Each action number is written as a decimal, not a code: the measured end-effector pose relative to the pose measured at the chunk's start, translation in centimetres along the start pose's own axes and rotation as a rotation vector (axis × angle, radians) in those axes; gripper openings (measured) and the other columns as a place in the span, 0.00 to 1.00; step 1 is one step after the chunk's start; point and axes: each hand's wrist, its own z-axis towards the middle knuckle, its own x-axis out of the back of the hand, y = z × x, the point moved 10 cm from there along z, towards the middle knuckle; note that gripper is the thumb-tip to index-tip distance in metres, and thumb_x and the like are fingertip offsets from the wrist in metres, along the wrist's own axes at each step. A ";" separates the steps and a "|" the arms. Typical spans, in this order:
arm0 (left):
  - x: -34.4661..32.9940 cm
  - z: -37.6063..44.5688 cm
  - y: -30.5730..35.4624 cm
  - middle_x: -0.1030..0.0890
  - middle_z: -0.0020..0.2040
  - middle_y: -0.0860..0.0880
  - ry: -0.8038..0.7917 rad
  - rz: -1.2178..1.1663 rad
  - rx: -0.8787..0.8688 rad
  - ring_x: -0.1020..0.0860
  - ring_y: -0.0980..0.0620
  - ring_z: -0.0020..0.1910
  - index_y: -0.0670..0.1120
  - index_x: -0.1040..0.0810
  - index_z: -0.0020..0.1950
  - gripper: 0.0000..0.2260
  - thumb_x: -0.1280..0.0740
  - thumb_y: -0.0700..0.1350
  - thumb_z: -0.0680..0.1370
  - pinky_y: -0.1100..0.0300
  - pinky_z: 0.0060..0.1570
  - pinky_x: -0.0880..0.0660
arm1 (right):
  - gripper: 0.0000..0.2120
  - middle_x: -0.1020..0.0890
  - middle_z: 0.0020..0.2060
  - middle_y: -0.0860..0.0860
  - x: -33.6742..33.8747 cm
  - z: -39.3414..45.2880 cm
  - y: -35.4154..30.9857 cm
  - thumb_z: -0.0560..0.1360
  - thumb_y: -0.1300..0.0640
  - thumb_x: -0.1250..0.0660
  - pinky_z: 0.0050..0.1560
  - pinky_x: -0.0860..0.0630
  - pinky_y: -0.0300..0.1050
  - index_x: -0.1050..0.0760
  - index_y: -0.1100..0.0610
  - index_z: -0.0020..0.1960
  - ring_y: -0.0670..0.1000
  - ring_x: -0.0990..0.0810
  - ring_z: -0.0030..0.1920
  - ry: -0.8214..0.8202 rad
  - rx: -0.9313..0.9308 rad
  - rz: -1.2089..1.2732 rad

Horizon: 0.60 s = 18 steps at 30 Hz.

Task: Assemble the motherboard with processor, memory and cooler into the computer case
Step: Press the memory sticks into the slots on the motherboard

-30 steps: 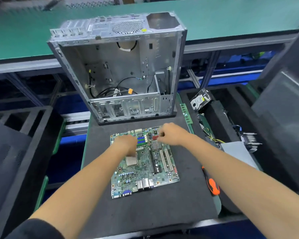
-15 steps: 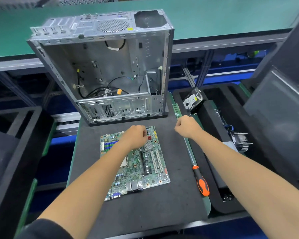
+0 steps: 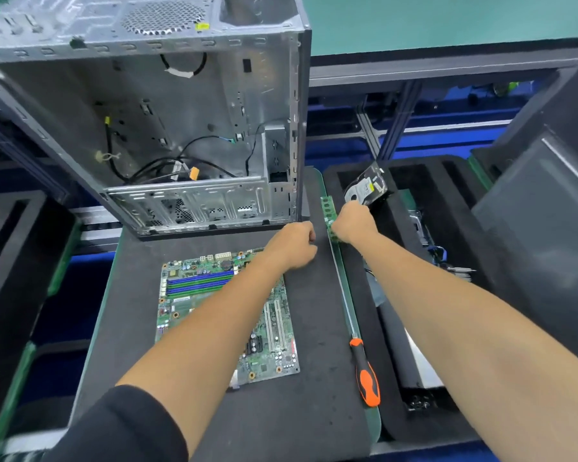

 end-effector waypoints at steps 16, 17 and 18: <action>-2.0 3.0 -0.3 0.22 0.52 0.46 -0.010 -0.026 0.077 0.25 0.46 0.51 0.48 0.26 0.45 0.01 0.36 0.42 0.75 0.53 0.50 0.25 | 0.10 0.21 0.56 0.60 -2.4 3.7 1.4 0.74 0.61 0.31 0.45 0.27 0.48 0.25 0.62 0.54 0.61 0.21 0.56 0.017 -0.116 0.111; -1.8 2.8 -0.3 0.22 0.52 0.47 -0.006 -0.032 0.081 0.25 0.46 0.50 0.48 0.26 0.45 0.01 0.36 0.42 0.75 0.52 0.50 0.25 | 0.10 0.20 0.56 0.60 -2.6 3.8 1.7 0.74 0.61 0.31 0.44 0.27 0.47 0.26 0.62 0.54 0.61 0.21 0.56 -0.008 -0.141 0.161; -1.7 2.7 -0.4 0.22 0.51 0.47 -0.003 -0.034 0.084 0.24 0.46 0.50 0.48 0.25 0.44 0.02 0.36 0.41 0.75 0.53 0.50 0.25 | 0.11 0.21 0.57 0.61 -2.8 4.0 2.0 0.75 0.61 0.32 0.44 0.28 0.47 0.26 0.63 0.55 0.61 0.21 0.57 -0.034 -0.165 0.202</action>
